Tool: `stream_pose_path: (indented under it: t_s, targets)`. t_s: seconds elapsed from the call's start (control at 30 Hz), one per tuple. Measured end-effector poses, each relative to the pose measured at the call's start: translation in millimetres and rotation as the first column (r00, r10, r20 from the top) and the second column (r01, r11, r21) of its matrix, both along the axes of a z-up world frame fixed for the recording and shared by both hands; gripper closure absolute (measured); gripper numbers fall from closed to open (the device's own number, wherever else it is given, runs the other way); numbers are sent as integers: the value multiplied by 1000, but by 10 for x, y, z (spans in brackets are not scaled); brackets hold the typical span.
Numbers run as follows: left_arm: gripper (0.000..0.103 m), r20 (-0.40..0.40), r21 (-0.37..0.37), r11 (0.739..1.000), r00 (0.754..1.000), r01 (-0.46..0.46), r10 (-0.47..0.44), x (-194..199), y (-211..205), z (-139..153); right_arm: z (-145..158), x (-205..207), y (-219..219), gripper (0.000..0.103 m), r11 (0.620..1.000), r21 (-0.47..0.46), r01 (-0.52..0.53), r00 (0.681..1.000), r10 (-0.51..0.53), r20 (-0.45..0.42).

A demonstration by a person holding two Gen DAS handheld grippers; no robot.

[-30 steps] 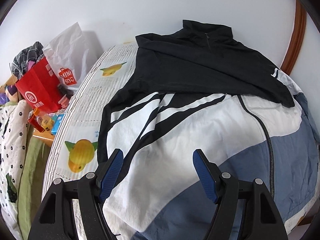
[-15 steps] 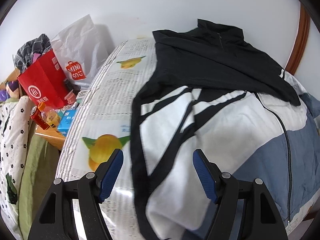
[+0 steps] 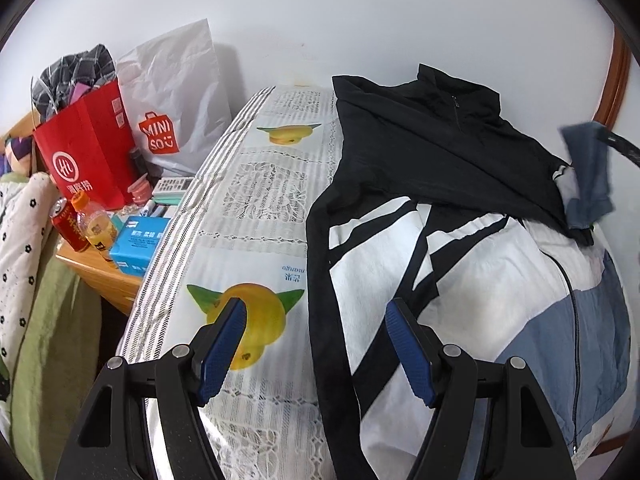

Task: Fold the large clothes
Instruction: 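Grasp the blue-grey sleeve cuff with the right gripper, then fold the blue-grey sleeve across the jacket chest with the right gripper, release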

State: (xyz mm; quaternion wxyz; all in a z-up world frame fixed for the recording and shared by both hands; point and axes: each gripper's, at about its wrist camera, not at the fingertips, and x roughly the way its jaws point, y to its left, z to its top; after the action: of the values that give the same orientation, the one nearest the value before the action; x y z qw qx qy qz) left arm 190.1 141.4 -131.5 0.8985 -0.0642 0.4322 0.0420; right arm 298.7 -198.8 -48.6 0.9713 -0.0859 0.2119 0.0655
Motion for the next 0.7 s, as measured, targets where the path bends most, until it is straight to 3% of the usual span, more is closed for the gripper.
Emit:
stream_pose_path:
  t_s: [0.2, 0.37, 0.43, 0.47, 0.5, 0.57, 0.7]
  targets:
    - [33, 3, -20, 1000, 1000, 1, -1, 63, 63, -45, -372, 331, 832, 100, 987, -58, -153, 985, 147, -93]
    - [33, -12, -25, 1000, 1000, 2, -2, 94, 81, -100, -752, 613, 1132, 98, 979, -123, -162, 976, 141, -167]
    - [33, -18, -24, 1000, 1000, 5, -5, 94, 75, -115, -812, 647, 1119, 90, 982, -121, -143, 975, 119, -189]
    - [33, -19, -22, 1000, 1000, 7, -7, 92, 73, -115, -825, 656, 1077, 73, 986, -114, -122, 975, 97, -202]
    - [33, -20, -19, 1000, 1000, 9, -9, 89, 61, -116, -830, 656, 1013, 48, 990, -112, -87, 976, 62, -211]
    - [33, -21, -17, 1000, 1000, 16, -17, 88, 33, -109, -853, 683, 927, 23, 994, -93, -54, 975, 32, -222]
    - [33, -18, -11, 999, 999, 30, -30, 85, -51, -78, -824, 505, 671, 18, 998, -16, -67, 955, 60, -291]
